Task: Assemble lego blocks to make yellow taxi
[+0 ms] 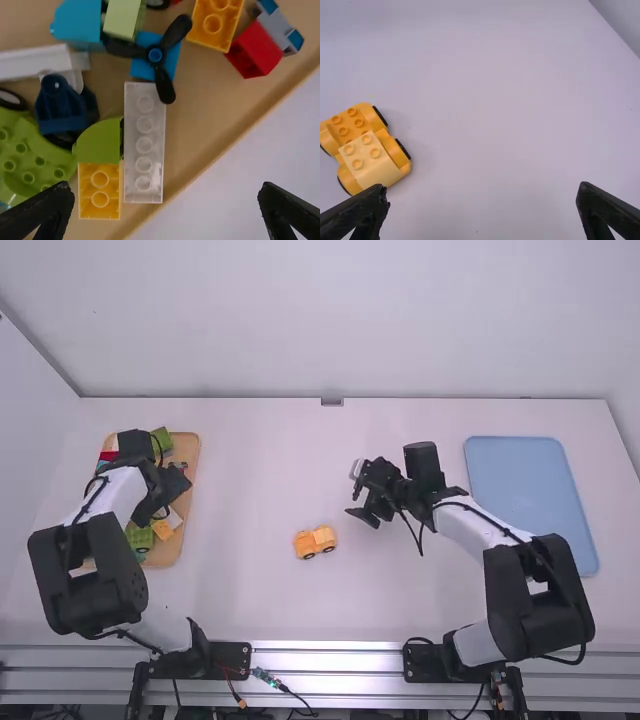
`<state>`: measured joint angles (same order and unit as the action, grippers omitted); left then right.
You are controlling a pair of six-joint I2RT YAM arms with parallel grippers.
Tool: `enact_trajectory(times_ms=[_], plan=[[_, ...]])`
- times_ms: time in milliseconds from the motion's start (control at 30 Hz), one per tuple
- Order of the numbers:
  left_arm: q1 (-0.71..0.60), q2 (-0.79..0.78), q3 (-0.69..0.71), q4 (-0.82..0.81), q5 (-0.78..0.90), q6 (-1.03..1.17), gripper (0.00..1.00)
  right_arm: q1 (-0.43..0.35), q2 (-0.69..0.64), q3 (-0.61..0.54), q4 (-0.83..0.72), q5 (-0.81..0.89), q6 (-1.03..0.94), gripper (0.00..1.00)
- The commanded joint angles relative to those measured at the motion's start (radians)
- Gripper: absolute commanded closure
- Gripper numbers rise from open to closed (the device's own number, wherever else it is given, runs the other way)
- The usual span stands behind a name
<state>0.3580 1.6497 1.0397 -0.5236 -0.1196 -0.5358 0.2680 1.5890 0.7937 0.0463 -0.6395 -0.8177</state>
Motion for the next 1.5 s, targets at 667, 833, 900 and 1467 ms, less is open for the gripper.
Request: enact_trajectory(times_ms=[667,833,900,1467], plan=[[0.007,-0.008,-0.127,0.014,-0.111,-0.005,0.21,0.0,-0.005,0.025,0.001,0.046,0.005,0.01],[0.014,-0.008,-0.153,0.047,-0.12,-0.004,0.29,0.0,-0.005,0.025,0.001,0.046,0.005,0.01],[0.016,-0.008,-0.164,0.06,-0.138,-0.004,0.28,0.0,-0.005,0.025,0.001,0.045,0.005,0.01],[0.014,-0.008,-0.225,0.138,-0.185,-0.004,0.36,0.0,-0.004,0.025,0.0,0.042,0.005,0.01]])
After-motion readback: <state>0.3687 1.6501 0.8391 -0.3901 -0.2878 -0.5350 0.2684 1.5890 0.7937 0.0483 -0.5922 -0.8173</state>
